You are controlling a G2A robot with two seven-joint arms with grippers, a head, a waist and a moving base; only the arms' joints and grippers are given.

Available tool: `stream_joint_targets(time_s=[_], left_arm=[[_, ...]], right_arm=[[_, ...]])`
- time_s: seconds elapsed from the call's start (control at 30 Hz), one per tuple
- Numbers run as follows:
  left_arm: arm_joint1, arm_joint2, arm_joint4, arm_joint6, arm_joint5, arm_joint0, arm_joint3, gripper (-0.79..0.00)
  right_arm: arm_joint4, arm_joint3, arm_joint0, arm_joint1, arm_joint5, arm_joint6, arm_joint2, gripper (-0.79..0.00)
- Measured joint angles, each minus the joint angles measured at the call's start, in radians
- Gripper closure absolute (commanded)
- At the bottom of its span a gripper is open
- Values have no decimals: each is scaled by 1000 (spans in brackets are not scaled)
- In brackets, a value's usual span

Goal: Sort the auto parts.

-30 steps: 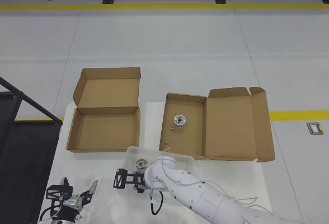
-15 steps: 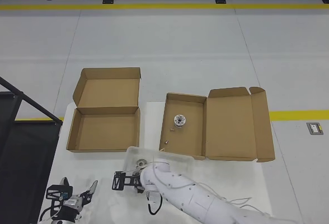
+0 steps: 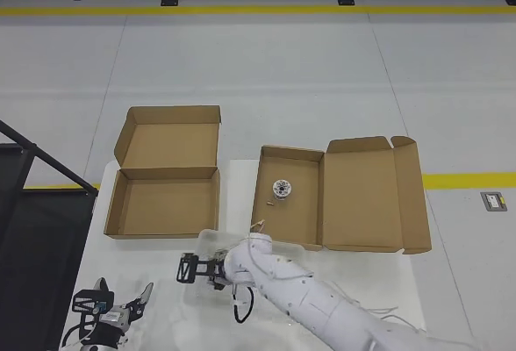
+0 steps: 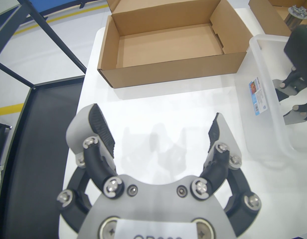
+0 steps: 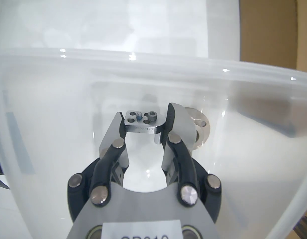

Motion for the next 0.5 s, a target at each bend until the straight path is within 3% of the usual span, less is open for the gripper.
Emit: stream_joint_targets(time_s=[0.2, 0.5], left_arm=[[0, 0, 0, 0, 0, 0, 0, -785], [0, 0, 0, 0, 0, 0, 0, -785]], right_arm=[[31, -106, -24, 72, -151, -18, 99, 0], [-23, -478, -204, 225, -260, -78, 356, 0]])
